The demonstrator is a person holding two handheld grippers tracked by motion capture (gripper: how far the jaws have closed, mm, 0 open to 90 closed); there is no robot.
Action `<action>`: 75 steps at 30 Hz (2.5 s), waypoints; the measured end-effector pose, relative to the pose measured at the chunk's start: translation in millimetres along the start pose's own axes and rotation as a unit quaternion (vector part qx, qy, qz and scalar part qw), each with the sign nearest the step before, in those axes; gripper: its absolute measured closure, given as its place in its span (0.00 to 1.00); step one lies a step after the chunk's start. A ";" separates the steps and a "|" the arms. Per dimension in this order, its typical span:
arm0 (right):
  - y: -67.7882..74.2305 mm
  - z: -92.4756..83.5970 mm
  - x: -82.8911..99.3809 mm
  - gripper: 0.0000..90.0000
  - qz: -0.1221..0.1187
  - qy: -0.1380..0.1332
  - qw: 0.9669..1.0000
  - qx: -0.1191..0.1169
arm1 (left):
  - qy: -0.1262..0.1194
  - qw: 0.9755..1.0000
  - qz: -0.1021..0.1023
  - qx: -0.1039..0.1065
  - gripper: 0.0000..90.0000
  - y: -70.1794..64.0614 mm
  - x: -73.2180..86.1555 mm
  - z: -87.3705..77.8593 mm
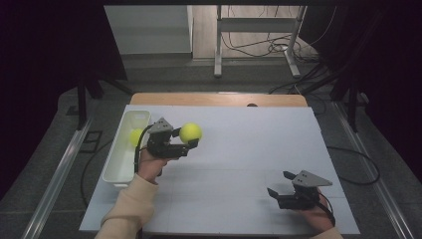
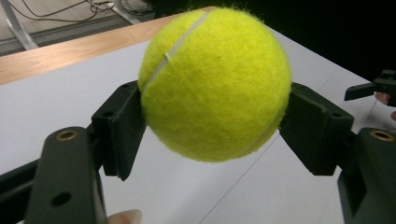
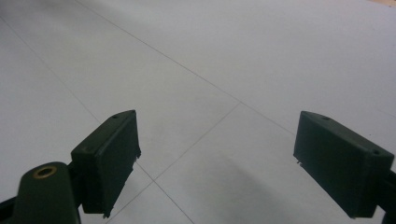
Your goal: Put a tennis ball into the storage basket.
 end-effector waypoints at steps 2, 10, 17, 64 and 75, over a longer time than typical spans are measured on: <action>0.2 0.1 0.0 0.16 0.000 0.000 1.000 0.000 | -0.003 1.000 -0.002 -0.003 0.30 1.2 0.2 -4.0; 0.0 -0.5 -0.4 0.16 0.000 -0.001 1.000 0.002 | -0.007 1.000 -0.010 -0.015 0.30 7.9 5.0 -18.3; 0.2 -0.3 -0.5 0.16 0.001 -0.001 1.000 0.003 | -0.009 1.000 -0.015 -0.025 0.30 13.4 9.4 -28.1; 1.4 -0.1 -0.1 0.16 -0.003 0.000 1.000 0.001 | -0.053 0.991 -0.059 -0.103 0.30 57.8 20.3 -94.7; 1.4 -0.2 0.1 0.16 -0.003 0.001 1.000 0.001 | -0.055 0.989 -0.064 -0.123 0.30 66.2 23.5 -104.7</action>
Point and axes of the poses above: each handheld gripper's, and its own axes: z roughly forward along the jaws, x roughly out of its underside, y roughly to its left, the point moved 6 cm from there along z, roughly forward along the jaws, and after that the axes turned 4 degrees about x, right-handed, at the moved point
